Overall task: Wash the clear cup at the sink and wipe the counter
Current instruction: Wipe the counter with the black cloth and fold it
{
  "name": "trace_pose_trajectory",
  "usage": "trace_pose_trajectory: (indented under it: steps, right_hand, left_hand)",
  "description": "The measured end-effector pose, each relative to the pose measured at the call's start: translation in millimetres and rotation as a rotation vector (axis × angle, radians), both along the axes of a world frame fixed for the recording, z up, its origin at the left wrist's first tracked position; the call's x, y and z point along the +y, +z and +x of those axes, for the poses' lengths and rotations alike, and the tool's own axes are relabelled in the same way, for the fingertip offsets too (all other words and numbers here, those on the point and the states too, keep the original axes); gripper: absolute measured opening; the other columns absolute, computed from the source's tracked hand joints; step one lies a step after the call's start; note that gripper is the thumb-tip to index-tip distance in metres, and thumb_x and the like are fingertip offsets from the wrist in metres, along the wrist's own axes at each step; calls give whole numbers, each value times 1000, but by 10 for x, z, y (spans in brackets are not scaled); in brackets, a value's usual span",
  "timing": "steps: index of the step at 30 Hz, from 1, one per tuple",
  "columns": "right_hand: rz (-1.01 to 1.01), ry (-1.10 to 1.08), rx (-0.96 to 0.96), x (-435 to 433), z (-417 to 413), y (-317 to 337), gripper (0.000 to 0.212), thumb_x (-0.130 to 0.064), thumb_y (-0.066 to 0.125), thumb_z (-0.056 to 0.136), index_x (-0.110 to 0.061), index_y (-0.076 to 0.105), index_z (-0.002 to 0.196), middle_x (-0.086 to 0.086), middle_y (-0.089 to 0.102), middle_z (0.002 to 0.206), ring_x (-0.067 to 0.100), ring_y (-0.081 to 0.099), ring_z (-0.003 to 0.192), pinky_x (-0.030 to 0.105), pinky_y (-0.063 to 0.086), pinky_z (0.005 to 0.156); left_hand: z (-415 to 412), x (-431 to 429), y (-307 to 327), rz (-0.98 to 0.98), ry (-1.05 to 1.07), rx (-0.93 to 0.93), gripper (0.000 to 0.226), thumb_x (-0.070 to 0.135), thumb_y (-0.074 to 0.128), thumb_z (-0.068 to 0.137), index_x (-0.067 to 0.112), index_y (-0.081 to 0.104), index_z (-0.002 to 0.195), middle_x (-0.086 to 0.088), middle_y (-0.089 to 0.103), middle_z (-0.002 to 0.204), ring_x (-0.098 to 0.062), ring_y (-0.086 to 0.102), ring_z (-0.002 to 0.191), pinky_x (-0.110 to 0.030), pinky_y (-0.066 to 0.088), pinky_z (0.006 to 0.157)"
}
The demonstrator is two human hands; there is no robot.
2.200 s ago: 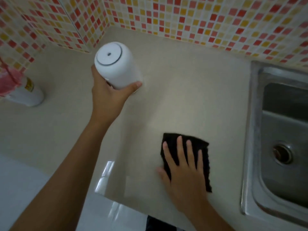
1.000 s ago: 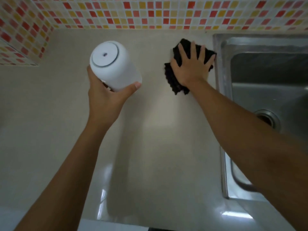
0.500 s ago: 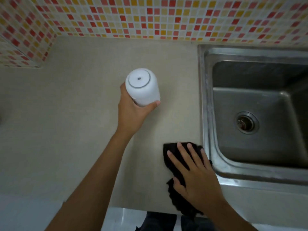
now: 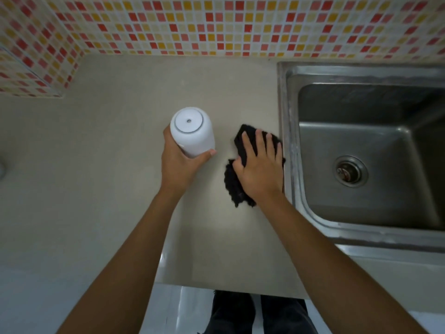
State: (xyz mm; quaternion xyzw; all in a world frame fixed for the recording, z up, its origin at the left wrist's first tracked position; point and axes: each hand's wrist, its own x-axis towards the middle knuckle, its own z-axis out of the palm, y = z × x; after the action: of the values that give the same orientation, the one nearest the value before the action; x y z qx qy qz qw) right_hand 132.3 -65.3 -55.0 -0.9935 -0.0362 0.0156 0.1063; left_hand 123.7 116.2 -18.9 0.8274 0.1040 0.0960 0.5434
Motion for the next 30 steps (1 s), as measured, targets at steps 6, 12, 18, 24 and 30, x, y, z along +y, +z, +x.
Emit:
trace_pose_trajectory:
  steps: [6,12,18,24,30]
  right_hand:
    - [29,133,107,-97,-951,49,66,-45,34,87,-24,29,150,11,25,157,33,22,144,52,16,117]
    - [480,91,247,-261,-920,350,58,-58,15,97,-34,36,145,-4,23,158,14,13,147,40,9,120]
    - [466,-62,141,-532,-684,425,43,-20,56,94,-16,49,136,3,49,136,22,39,127,32,32,108]
    - [349,-53,244,-551,-557,462,24,-13,59,84,-11,70,105,11,69,103,26,62,95,33,50,82]
    - [746,-56,331,-930,-476,883,15,-1,62,83,-13,70,89,1,69,83,13,65,78,24,50,72]
  left_hand:
    - [-181,21,-27,20,-41,117,100,24,85,70,19,22,146,2,42,143,-10,44,128,-27,43,105]
    - [-791,-357,-68,178,220,106,35,13,59,90,11,53,124,-5,60,110,-22,60,98,-39,51,91]
    - [-578,-740,25,180,-77,317,45,35,65,88,9,55,124,-6,66,108,-18,63,96,-28,51,86]
    - [-356,-907,86,140,-138,582,48,29,77,78,1,59,113,-9,65,103,-23,63,98,-29,52,82]
    - [-240,-944,667,75,-390,417,19,17,73,83,14,63,67,-1,61,70,-17,58,73,-26,44,69]
